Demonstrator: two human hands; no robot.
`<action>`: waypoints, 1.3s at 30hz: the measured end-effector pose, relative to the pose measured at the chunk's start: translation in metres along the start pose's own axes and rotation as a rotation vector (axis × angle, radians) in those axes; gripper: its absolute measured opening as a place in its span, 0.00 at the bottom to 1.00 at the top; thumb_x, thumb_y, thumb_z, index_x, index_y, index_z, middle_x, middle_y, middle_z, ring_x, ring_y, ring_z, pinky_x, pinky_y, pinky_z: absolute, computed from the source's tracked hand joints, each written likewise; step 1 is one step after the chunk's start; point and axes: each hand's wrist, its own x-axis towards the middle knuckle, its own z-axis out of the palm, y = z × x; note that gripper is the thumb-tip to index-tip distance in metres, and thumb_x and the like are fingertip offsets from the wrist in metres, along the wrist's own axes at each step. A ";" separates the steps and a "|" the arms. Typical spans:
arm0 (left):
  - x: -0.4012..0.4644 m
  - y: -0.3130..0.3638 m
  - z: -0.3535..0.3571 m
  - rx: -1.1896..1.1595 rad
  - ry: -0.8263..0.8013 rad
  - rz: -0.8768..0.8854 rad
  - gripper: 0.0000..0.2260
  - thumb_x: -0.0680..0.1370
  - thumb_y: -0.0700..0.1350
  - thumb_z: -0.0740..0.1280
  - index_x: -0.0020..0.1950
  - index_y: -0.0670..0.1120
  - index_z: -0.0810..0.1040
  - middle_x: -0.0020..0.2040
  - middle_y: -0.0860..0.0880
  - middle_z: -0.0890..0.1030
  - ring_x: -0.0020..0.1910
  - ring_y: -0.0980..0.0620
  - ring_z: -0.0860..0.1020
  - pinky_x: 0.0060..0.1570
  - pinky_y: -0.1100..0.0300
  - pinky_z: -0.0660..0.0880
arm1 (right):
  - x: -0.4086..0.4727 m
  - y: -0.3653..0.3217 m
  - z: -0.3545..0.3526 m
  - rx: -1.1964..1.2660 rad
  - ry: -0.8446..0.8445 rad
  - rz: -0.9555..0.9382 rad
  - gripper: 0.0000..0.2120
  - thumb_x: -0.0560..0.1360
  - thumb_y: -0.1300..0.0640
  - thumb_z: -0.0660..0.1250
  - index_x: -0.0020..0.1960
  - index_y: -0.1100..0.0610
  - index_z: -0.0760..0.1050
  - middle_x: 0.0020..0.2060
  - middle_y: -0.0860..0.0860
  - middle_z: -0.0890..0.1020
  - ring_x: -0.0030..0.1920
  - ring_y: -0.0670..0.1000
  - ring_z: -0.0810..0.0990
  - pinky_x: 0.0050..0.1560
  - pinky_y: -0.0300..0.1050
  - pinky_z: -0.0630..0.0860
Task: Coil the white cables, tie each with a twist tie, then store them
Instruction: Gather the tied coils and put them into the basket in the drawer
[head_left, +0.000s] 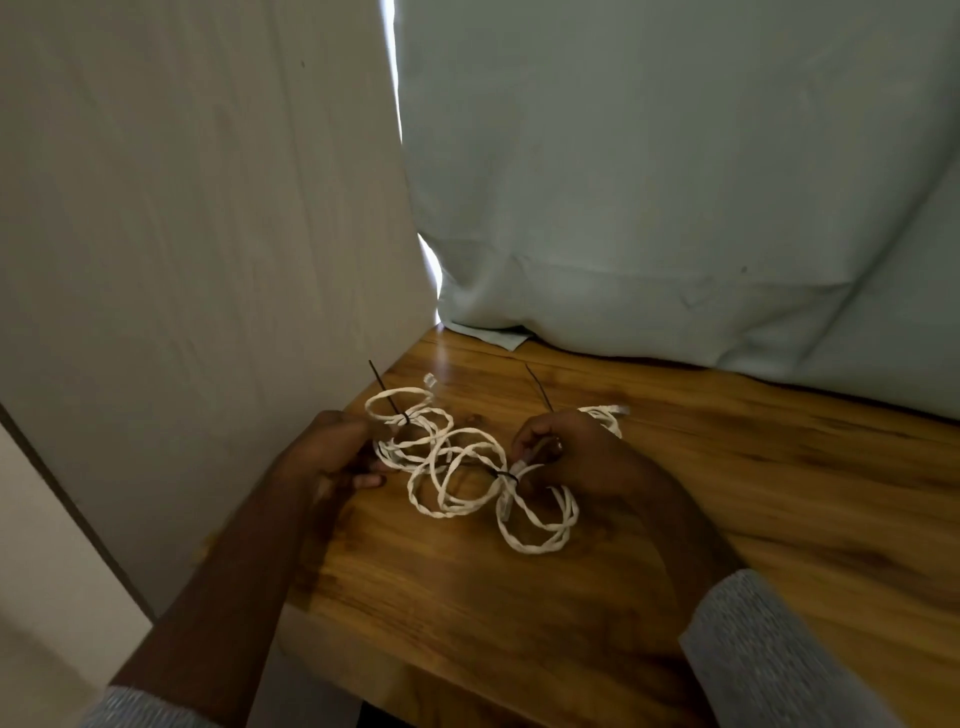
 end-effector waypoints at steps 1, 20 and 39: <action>-0.001 0.000 0.004 -0.031 -0.004 0.007 0.10 0.73 0.40 0.73 0.54 0.40 0.83 0.47 0.41 0.86 0.43 0.44 0.83 0.36 0.55 0.81 | -0.005 0.001 -0.003 0.022 0.024 0.000 0.12 0.69 0.69 0.76 0.48 0.57 0.83 0.46 0.48 0.86 0.46 0.45 0.85 0.43 0.39 0.82; -0.043 0.035 0.239 -0.005 -0.472 0.140 0.05 0.76 0.37 0.70 0.51 0.38 0.81 0.44 0.41 0.85 0.37 0.47 0.82 0.33 0.57 0.82 | -0.214 0.035 -0.124 0.082 0.672 0.133 0.13 0.66 0.70 0.79 0.48 0.61 0.82 0.43 0.63 0.85 0.41 0.57 0.83 0.46 0.53 0.82; -0.302 -0.036 0.522 0.198 -1.159 0.202 0.02 0.75 0.32 0.69 0.44 0.37 0.80 0.36 0.41 0.81 0.21 0.55 0.79 0.21 0.62 0.75 | -0.614 -0.011 -0.079 -0.018 1.526 0.530 0.10 0.68 0.73 0.76 0.47 0.64 0.81 0.38 0.57 0.85 0.38 0.54 0.83 0.41 0.47 0.82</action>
